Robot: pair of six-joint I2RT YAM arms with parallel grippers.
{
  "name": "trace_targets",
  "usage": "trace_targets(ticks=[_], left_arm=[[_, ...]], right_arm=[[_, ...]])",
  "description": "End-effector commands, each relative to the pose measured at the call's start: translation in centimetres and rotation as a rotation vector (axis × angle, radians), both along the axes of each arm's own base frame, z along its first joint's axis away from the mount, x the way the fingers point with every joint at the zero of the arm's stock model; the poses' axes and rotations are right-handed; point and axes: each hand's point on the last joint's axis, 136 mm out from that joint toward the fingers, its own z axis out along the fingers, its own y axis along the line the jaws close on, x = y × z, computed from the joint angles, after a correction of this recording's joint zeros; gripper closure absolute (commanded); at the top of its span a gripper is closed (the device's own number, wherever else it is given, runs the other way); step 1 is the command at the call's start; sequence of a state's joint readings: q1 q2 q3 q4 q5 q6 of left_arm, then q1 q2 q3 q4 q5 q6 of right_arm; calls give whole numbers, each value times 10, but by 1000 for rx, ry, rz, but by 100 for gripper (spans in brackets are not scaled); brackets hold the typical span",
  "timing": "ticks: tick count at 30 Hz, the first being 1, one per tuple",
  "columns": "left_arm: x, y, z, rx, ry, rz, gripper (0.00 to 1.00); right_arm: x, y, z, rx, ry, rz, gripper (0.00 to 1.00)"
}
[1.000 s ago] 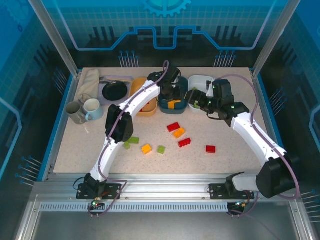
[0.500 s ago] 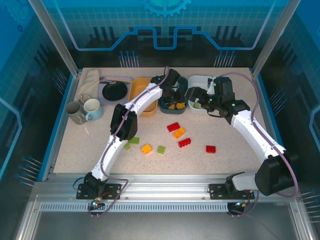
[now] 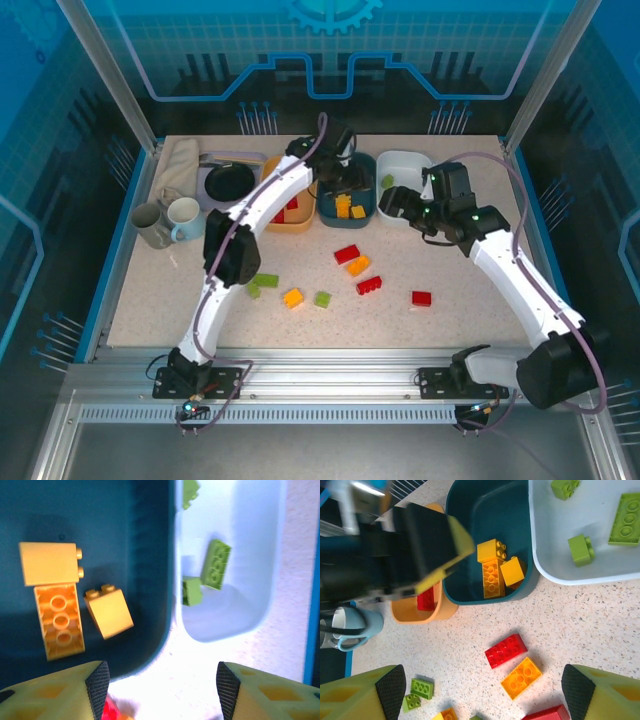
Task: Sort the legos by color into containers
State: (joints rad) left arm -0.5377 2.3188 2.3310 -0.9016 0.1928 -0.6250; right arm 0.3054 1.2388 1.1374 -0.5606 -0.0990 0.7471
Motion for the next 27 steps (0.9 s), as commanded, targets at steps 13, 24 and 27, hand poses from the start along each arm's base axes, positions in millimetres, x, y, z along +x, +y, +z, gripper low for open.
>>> trace_targets(ticks=[13,24,27], left_arm=[[-97,97,61,41,-59,177,37],[-216,207,14,198,27,450,34],[-246,229,6,212,42,492,34]], right_arm=[[-63,26,6,-199,-33,168,18],[-122,144,-51,-388,-50,726,21],[-144,164,-87,-435,13,912,20]])
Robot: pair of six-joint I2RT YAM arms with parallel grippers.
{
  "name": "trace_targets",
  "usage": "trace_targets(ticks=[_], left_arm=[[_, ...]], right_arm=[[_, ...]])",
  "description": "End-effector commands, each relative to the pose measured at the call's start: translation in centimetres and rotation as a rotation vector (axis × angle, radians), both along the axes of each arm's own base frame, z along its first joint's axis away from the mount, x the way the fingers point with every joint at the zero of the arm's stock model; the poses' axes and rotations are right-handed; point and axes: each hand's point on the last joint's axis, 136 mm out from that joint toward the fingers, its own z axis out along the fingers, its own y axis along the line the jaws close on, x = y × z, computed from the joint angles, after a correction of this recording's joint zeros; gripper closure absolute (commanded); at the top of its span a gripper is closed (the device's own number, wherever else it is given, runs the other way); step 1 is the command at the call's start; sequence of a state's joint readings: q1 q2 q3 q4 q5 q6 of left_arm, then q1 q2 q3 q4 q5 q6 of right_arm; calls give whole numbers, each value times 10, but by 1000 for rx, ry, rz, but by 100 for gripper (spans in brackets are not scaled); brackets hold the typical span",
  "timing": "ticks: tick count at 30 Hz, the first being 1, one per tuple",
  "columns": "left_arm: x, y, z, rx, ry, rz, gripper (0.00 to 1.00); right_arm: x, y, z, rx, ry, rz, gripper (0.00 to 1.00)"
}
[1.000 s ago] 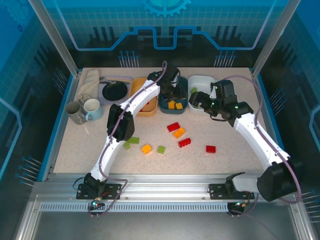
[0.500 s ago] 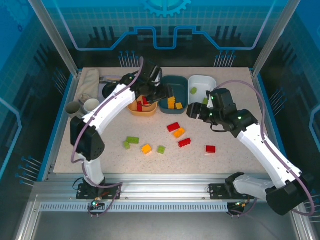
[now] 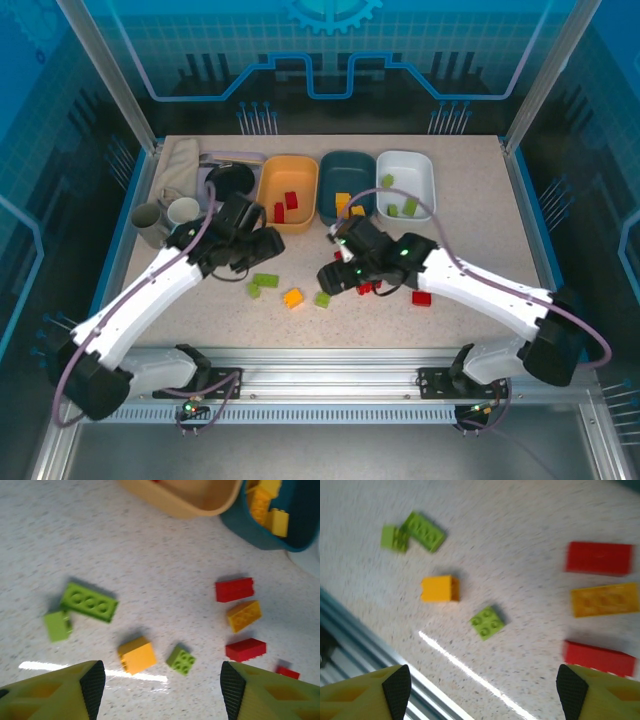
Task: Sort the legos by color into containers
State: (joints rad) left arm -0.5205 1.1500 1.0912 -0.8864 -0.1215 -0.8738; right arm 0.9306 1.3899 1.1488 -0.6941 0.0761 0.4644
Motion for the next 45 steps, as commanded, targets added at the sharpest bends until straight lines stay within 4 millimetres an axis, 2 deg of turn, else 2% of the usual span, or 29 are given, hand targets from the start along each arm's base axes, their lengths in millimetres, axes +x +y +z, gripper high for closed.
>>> trace_targets(ticks=[1,5,9,12,16,21,27,34,38,41,45], left_arm=[[-34,35,-13,52,37,110,33],[-64,57,-13,44,18,155,31],[-87,73,-13,24,14,203,30],[-96,78,-14,7,9,225,30],[-97,81,-8,1,-8,240,30],[-95,79,-4,-13,-20,243,30],[-92,72,-3,-48,-28,228,30],[-87,65,-5,-72,-30,211,30],[-81,55,-5,-91,-39,174,30],[-69,37,0,-137,-58,102,30],[-44,3,13,-203,-96,-4,30]], right_arm=[[-20,22,-30,-69,50,216,19],[-20,24,-69,-202,128,285,17],[-18,30,-90,-289,167,342,15],[-16,33,-103,-348,189,375,14],[-7,27,-120,-441,195,368,19],[0,29,-132,-456,211,363,24],[3,30,-143,-463,223,358,41],[15,28,-142,-462,211,318,60],[22,26,-130,-428,198,287,67],[38,19,-97,-358,160,214,68],[76,-13,-41,-242,104,30,69]])
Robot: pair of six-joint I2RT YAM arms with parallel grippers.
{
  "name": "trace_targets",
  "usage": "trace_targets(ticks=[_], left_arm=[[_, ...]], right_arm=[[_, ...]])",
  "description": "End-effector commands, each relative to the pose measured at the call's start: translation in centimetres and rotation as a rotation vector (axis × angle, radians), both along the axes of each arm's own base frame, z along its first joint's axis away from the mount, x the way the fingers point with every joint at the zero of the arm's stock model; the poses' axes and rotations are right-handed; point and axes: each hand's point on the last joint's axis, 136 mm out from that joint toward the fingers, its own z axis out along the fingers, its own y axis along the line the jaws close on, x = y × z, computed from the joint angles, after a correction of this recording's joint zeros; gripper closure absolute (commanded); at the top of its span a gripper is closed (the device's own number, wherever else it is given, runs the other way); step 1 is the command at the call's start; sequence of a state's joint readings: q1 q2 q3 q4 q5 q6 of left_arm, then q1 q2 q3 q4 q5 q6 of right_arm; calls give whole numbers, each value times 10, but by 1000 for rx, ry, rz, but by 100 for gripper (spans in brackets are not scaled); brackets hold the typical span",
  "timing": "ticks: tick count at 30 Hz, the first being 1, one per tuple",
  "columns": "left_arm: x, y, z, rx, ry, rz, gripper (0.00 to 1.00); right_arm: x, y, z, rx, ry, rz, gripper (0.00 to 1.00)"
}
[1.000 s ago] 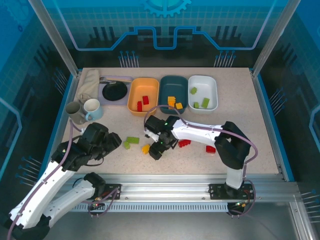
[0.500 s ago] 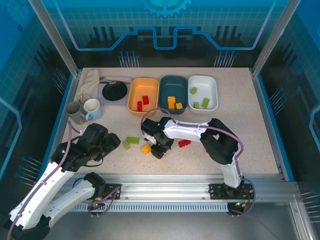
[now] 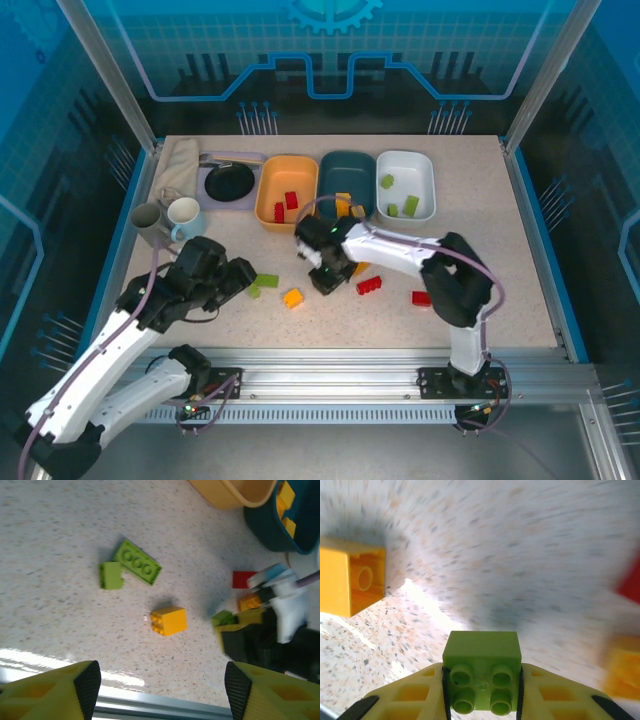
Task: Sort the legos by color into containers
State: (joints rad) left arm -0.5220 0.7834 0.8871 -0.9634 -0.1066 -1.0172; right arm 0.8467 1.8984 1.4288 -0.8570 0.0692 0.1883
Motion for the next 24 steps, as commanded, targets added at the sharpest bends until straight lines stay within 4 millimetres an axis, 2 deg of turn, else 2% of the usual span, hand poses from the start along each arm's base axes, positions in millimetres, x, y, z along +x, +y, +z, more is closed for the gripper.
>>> trace_targets(ticks=[1,3,5,7,10,12,15,18,24], left_arm=[[26,-38,19,-78,-83,-131,30],[42,-56,27,-95,-106,-178,30],[57,-72,32,-104,-116,-219,30],[72,-89,35,-115,-118,-258,30],[95,-113,40,-129,-123,-306,30],[111,-127,47,-137,-136,-328,30],[133,-144,53,-142,-146,-352,30],[148,-158,49,-144,-138,-372,30],[161,-181,37,-120,-108,-436,30]], right_arm=[[40,-34,68,124,-97,-197,69],[64,-64,86,173,-120,-332,69],[88,-94,94,215,-130,-462,70],[111,-120,97,256,-128,-576,70],[145,-150,90,290,-107,-709,70],[168,-163,79,302,-90,-771,70],[198,-173,62,309,-50,-822,70],[223,-179,45,282,-36,-839,69],[251,-193,15,227,-4,-877,68]])
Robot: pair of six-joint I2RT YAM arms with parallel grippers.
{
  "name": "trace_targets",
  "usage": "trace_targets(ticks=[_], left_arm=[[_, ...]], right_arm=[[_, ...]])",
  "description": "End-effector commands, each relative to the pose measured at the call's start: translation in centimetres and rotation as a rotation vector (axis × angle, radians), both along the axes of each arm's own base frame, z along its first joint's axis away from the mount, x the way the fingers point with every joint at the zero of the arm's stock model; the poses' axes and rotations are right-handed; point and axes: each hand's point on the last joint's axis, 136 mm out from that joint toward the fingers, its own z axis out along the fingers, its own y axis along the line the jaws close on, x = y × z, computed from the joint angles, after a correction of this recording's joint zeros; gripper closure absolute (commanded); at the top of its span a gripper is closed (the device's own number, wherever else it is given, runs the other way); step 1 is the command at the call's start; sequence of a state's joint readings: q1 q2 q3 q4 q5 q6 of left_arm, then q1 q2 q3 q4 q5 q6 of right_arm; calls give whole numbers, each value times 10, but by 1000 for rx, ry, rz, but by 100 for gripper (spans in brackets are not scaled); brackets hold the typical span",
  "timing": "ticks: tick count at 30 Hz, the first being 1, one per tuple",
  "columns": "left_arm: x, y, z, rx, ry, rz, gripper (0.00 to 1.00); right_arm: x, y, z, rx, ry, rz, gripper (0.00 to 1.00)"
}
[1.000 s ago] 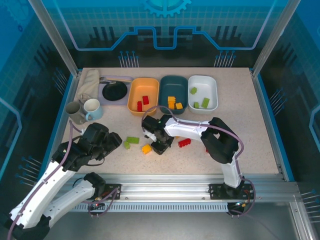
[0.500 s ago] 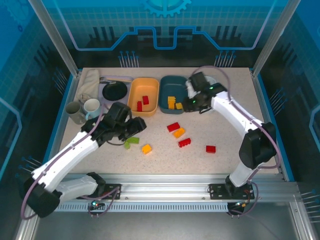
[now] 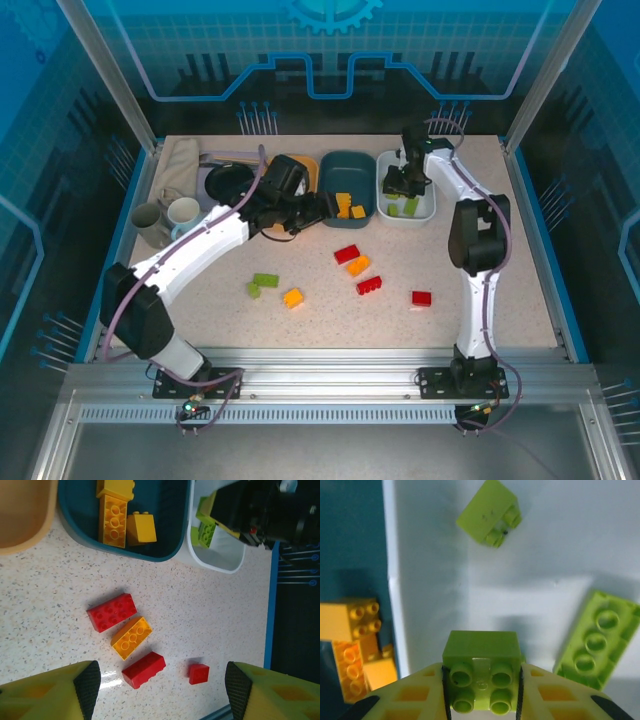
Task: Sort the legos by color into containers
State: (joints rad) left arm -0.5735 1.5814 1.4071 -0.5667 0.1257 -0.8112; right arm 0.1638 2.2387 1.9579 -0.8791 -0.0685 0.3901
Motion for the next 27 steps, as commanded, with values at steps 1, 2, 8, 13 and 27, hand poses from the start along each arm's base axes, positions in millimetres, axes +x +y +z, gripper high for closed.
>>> trace_targets(ticks=[1,2,8,13,27], left_arm=[[1,-20,5,-2,-18,-86,30],[1,-22,2,5,-11,-95,30],[-2,-36,-11,45,11,-155,30],[-10,-45,-18,84,15,-216,30],[-67,-87,-62,299,12,-606,32]], right_arm=[[5,-11,-6,8,49,-31,67],[6,-12,-9,7,60,-34,67],[9,-12,-29,-1,111,-26,58],[14,-10,1,-3,45,-14,43],[-91,-11,154,4,-253,-87,37]])
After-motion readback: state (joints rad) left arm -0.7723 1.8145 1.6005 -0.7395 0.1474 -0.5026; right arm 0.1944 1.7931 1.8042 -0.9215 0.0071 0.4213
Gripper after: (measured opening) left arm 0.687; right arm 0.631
